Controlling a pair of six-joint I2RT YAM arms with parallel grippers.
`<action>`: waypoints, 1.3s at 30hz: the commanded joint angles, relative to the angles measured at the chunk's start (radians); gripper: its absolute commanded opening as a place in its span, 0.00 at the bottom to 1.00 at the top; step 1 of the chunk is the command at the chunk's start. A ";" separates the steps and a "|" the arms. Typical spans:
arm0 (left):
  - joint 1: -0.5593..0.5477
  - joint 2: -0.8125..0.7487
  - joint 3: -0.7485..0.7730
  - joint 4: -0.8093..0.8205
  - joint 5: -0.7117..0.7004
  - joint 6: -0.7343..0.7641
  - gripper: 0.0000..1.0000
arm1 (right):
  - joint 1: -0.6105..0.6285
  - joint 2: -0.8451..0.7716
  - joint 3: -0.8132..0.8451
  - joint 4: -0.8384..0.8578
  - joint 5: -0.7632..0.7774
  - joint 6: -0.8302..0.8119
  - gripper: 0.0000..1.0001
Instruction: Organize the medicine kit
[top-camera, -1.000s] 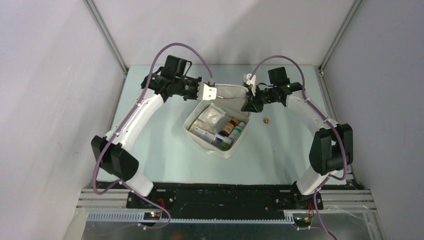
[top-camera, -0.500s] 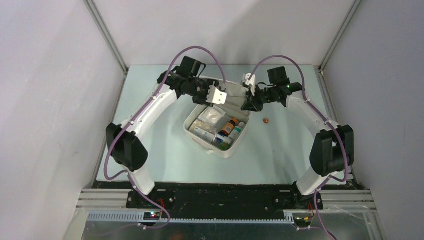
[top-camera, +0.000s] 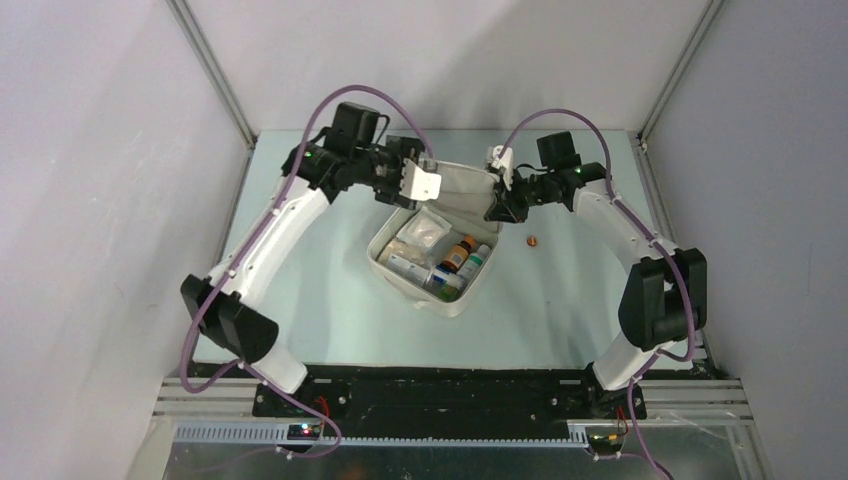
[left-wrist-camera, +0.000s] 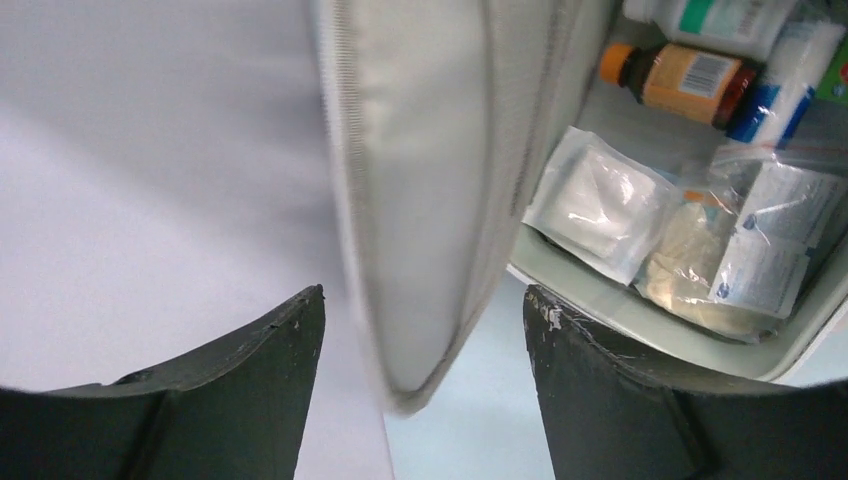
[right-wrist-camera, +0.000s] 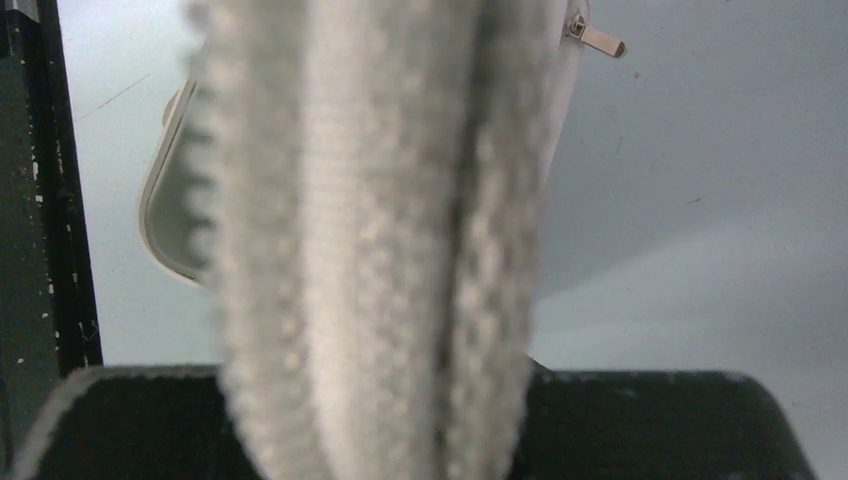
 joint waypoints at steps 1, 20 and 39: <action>0.042 -0.052 0.095 0.059 0.087 -0.126 0.78 | 0.002 0.010 0.050 -0.096 -0.022 -0.008 0.12; 0.087 0.059 0.004 0.048 0.174 -0.276 0.60 | 0.013 0.029 0.079 -0.083 0.056 -0.115 0.05; 0.163 0.171 0.162 0.048 0.207 -0.624 0.00 | -0.272 0.025 0.032 -0.139 0.103 0.053 0.99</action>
